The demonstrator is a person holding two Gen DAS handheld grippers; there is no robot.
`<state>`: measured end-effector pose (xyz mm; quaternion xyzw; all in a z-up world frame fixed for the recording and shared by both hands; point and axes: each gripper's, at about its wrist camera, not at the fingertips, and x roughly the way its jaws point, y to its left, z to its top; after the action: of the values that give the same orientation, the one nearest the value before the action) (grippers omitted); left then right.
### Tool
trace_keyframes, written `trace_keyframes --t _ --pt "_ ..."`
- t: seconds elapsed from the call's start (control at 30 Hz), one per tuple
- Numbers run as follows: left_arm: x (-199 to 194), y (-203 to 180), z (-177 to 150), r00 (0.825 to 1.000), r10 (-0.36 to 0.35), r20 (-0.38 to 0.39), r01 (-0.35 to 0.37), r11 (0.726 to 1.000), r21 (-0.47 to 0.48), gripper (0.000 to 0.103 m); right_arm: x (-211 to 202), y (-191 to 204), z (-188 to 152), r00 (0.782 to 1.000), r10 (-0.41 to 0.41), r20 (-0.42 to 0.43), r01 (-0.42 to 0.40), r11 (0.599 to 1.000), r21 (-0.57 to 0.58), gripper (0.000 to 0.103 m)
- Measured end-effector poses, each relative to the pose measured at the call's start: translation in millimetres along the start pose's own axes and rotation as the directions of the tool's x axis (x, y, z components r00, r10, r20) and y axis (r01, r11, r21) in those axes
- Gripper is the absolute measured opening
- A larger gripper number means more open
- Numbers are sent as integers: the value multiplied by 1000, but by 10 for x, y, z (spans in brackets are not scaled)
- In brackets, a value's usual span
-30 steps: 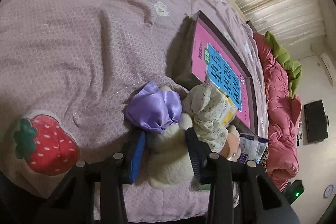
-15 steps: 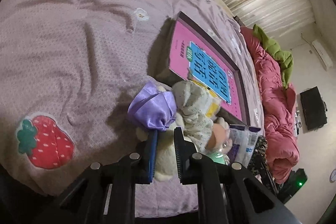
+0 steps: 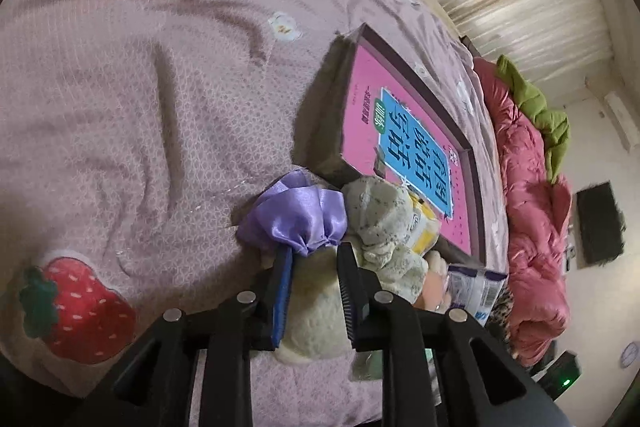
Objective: Organize soft objects
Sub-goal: 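Lift the bunny with the left tool while the right tool drops the leopard scrunchie into the tray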
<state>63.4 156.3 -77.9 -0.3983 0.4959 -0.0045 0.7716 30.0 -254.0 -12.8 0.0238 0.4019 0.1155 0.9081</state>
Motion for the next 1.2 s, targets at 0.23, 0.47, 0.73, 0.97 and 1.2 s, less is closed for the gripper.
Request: trace_keyframes --t 0.23,0.47,0.73,0.97,1.2 --pt "4 -9 16 1000 22 11 -22 999 39 17 1 38 8 1000 1 3 0 1000 -22 22" --pt "-252 -219 -122 998 23 63 -33 987 157 17 -124 107 59 999 0 37 2 999 -51 22" --pt "-612 -533 -196 991 -23 130 -12 967 256 17 -363 186 186 995 19 97 -13 998 -65 22" --pt "-738 -729 -193 985 -36 169 -15 956 292 17 -499 280 351 989 52 136 -40 995 -87 22" --pt "-738 -903 -143 980 -39 195 -26 947 321 17 -499 371 578 985 76 153 -61 993 -104 22"
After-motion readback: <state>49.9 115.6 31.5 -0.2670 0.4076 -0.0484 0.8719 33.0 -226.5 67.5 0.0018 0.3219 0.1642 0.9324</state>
